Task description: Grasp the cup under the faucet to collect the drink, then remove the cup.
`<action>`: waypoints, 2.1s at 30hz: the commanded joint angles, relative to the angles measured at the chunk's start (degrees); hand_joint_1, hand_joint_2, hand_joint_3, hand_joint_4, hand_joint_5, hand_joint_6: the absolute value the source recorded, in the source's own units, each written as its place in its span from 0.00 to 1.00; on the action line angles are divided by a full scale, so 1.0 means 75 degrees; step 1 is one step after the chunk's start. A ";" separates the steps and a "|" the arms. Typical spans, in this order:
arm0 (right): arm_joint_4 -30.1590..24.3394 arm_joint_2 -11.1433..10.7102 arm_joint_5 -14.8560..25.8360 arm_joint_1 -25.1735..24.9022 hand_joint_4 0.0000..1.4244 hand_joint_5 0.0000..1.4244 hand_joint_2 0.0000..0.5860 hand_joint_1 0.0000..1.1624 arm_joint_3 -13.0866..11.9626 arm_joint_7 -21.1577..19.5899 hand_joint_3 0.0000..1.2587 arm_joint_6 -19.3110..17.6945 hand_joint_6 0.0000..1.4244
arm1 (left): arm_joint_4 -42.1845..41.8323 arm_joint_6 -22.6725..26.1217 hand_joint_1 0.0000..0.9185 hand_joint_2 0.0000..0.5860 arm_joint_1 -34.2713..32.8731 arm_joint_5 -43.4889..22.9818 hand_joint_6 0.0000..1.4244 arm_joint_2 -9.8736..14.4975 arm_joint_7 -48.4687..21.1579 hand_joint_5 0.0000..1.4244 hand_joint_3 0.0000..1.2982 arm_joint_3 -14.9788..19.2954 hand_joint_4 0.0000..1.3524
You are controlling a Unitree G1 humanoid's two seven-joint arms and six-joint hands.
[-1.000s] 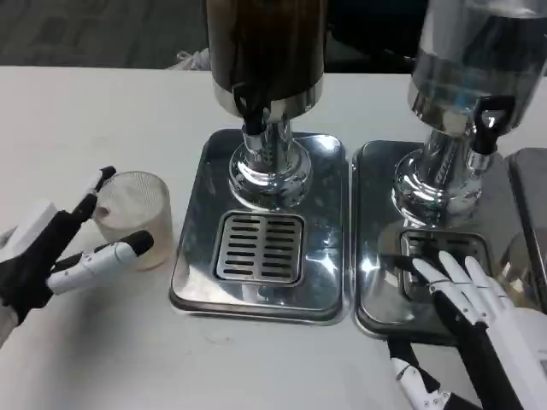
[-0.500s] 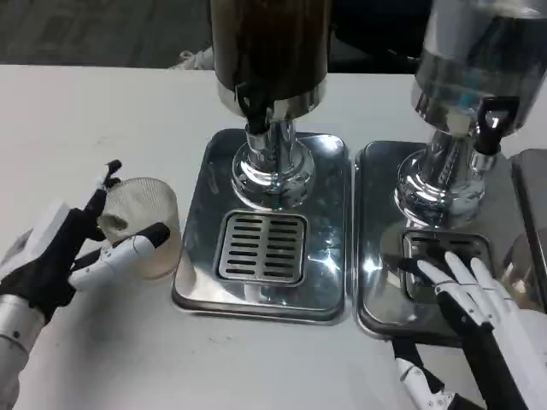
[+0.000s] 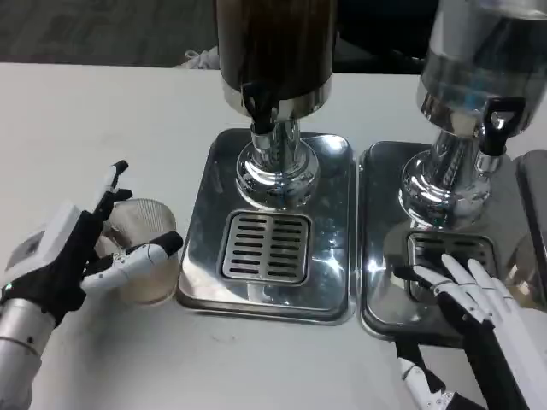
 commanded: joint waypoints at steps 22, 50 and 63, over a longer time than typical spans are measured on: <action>-0.0263 0.0104 0.0091 0.0218 0.08 0.04 0.89 0.45 -0.0188 -0.0034 0.21 0.0018 0.03 | 0.0225 0.0135 0.23 0.05 0.0080 0.0580 0.73 0.0046 0.0616 0.39 0.00 -0.0505 0.10; -0.0254 0.0165 0.0178 0.0228 0.10 0.04 0.89 0.45 -0.0236 -0.0072 0.22 -0.0002 0.03 | 0.0672 0.0294 0.65 0.01 -0.0159 0.1213 0.99 -0.0022 0.1915 0.63 0.34 -0.0891 0.39; -0.0282 0.0292 0.0006 0.0148 0.10 0.04 0.89 0.46 -0.0064 -0.0094 0.22 0.0056 0.03 | 0.0682 -0.0132 0.73 0.00 -0.0021 0.1267 1.00 0.0053 0.3125 0.74 0.50 -0.0729 0.55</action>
